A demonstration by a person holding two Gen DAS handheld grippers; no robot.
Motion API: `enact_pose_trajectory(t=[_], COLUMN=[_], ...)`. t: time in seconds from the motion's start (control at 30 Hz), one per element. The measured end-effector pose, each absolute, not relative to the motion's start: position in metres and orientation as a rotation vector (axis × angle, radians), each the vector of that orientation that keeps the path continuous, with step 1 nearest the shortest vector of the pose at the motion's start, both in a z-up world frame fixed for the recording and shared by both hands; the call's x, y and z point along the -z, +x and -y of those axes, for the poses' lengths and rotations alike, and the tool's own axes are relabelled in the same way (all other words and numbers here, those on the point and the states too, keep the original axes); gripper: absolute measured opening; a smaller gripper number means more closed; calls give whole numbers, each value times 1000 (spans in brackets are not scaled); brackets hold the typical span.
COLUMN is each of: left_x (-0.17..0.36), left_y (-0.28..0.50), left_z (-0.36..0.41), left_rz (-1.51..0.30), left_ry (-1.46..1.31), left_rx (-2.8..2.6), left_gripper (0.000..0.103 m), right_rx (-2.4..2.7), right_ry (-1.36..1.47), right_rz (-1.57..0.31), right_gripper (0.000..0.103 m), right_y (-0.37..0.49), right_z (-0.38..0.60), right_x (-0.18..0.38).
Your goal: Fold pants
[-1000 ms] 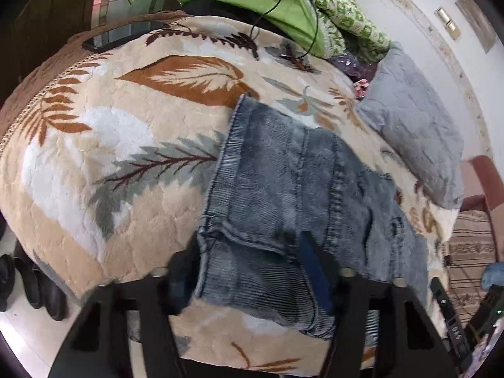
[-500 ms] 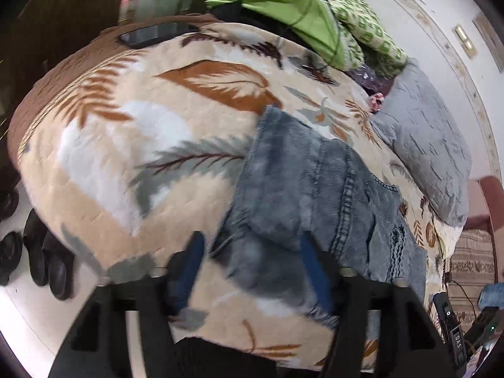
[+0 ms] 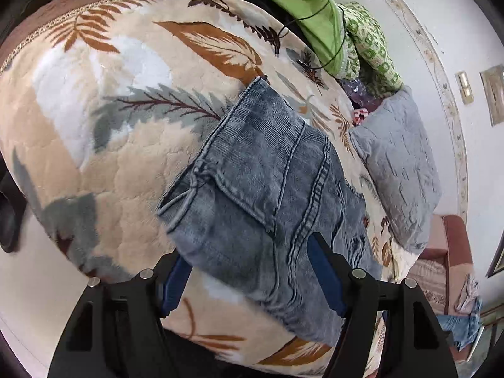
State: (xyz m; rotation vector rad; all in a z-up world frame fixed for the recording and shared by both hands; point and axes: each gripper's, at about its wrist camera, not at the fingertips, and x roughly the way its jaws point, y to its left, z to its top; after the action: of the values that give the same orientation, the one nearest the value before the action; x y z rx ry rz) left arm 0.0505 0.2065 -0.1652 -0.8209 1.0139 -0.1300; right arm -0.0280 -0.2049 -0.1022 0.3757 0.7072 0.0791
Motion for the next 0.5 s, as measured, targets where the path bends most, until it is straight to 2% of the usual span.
enact_pose_trajectory(t=[0.1,0.13,0.17,0.2,0.27,0.37,0.5], left_x=[169,168,168,168,171,168,142], left_y=[54,55,56,57,59,62,57], left_z=[-209,-209,-209,-209,-210,-207,-197], left_rz=[-1002,-996,-988,-994,-1002,-998,-931], left_ry=[-860,-868,-865,-846,-848,-829,-736], left_rx=[118,118,110,98,106,114,138], left_gripper=[71,67,45,35,27,20,16], right_rx=[-88,-90,-91,-93,-98,-102,-101], right_ry=[353,350,346,345,347,349,350], right_rz=[-701,-701,-701,-701,-701,-695,-691], right_gripper=[60,60,60,60,60,60,60], right_y=[-29,-29,-28,-28,-26,-26,-26], right_z=[200,200,199,198,197,195,197], right_x=[101,101,101,101,102,102,103])
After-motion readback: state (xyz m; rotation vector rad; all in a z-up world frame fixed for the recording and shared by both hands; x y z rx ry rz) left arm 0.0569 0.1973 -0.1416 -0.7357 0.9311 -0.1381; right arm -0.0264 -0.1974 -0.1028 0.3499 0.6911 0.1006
